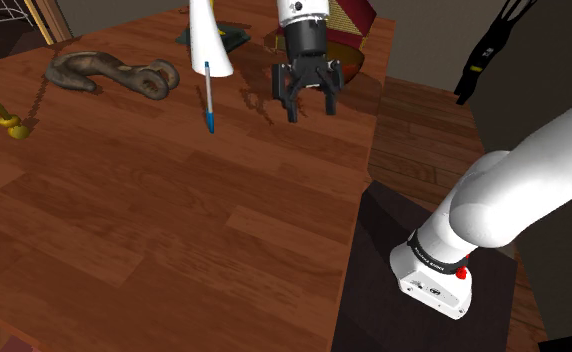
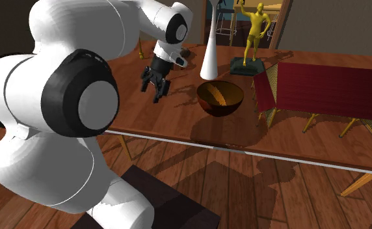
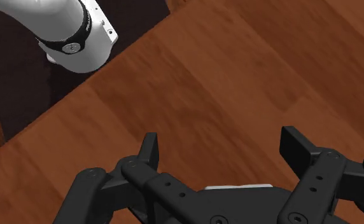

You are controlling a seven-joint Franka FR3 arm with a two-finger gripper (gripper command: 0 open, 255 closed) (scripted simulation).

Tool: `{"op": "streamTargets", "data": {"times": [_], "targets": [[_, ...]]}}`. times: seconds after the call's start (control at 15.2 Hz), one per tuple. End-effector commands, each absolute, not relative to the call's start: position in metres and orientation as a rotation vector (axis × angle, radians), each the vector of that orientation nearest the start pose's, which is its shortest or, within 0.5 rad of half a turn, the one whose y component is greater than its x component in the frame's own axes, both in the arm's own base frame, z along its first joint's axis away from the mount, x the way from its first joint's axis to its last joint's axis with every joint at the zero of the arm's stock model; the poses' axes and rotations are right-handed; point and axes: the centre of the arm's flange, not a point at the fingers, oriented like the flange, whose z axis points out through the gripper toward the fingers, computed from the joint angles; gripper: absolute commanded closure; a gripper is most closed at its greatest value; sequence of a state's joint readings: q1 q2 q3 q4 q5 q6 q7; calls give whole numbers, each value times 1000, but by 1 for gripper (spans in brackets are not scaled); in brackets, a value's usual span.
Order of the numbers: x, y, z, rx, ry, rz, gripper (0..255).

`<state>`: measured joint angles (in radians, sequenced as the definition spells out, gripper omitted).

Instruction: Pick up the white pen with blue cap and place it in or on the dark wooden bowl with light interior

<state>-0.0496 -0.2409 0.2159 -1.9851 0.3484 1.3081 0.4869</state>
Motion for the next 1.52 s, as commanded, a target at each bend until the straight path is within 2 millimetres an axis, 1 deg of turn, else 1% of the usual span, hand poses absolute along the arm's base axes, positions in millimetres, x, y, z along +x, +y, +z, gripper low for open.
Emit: {"op": "streamTargets", "data": {"times": [0.0, 0.26, 0.46, 0.66, 0.92, 0.99, 1.45], "targets": [[440, 135, 540, -2806, 561, 796, 0], [484, 153, 540, -2690, 731, 864, 0], [518, 163, 538, -2596, 853, 910, 0], [552, 169, 534, -2497, 969, 953, 0], [599, 173, 527, -2357, 1117, 1004, 0], [599, 173, 527, -2355, 1119, 1005, 0], [581, 195, 499, -2355, 1119, 1005, 0]]}}
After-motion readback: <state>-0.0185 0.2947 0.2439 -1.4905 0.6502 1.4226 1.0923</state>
